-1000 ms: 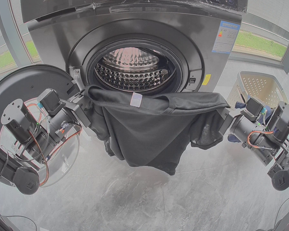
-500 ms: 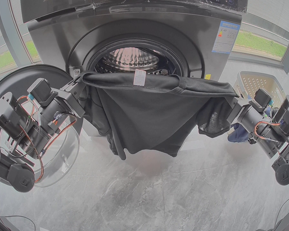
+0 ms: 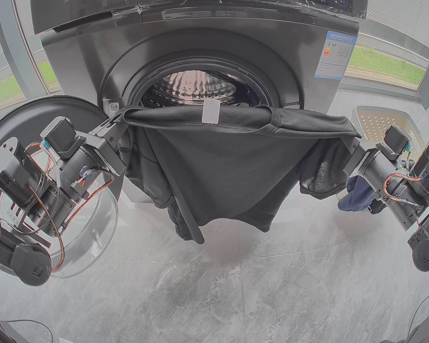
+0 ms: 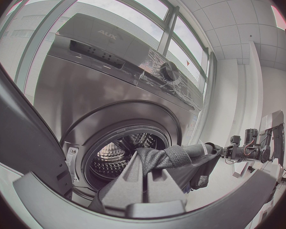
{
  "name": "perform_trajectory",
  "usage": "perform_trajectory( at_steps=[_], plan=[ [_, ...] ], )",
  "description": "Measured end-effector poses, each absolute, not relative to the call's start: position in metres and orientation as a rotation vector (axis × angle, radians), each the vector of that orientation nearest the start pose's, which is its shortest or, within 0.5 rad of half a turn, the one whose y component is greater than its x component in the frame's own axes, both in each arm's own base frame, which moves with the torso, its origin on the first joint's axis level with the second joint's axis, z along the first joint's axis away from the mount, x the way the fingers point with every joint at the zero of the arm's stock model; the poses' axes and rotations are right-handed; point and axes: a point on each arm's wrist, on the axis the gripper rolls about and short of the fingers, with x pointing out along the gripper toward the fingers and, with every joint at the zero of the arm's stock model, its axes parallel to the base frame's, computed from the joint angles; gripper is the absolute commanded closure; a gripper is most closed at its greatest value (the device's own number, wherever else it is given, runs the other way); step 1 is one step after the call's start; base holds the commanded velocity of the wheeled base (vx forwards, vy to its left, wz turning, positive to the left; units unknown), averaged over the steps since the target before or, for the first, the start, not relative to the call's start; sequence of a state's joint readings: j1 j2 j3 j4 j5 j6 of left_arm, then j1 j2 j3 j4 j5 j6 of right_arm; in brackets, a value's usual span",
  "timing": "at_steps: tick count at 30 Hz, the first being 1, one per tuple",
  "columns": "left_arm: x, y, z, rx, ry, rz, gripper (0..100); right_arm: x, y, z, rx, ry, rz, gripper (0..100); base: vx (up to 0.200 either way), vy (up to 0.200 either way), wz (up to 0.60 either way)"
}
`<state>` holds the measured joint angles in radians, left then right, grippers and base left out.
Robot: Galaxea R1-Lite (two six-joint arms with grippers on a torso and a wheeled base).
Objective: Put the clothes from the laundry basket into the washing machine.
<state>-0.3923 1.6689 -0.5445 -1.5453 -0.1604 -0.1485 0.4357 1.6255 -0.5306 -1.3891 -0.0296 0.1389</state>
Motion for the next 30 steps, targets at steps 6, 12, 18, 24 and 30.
perform_trajectory(
  at_steps=[6,12,18,24,30],
  plan=[
    [0.245,-0.105,0.215,-0.191,-0.383,-0.576,100,0.238,0.109,0.209,0.204,-0.262,0.419,100,0.000,0.000,0.00],
    [0.244,-0.106,0.216,-0.192,-0.385,-0.581,100,0.239,0.107,0.209,0.203,-0.262,0.413,100,0.000,0.000,0.00],
    [0.243,-0.110,0.216,-0.193,-0.385,-0.598,100,0.239,0.108,0.207,0.203,-0.255,0.410,100,0.000,0.000,0.00],
    [0.234,-0.131,0.211,-0.204,-0.360,-0.676,100,0.240,0.118,0.195,0.209,-0.195,0.431,100,0.000,0.000,0.00],
    [0.227,-0.147,0.206,-0.212,-0.337,-0.734,100,0.249,0.144,0.167,0.203,-0.093,0.477,100,0.000,0.000,0.00]
  ],
)
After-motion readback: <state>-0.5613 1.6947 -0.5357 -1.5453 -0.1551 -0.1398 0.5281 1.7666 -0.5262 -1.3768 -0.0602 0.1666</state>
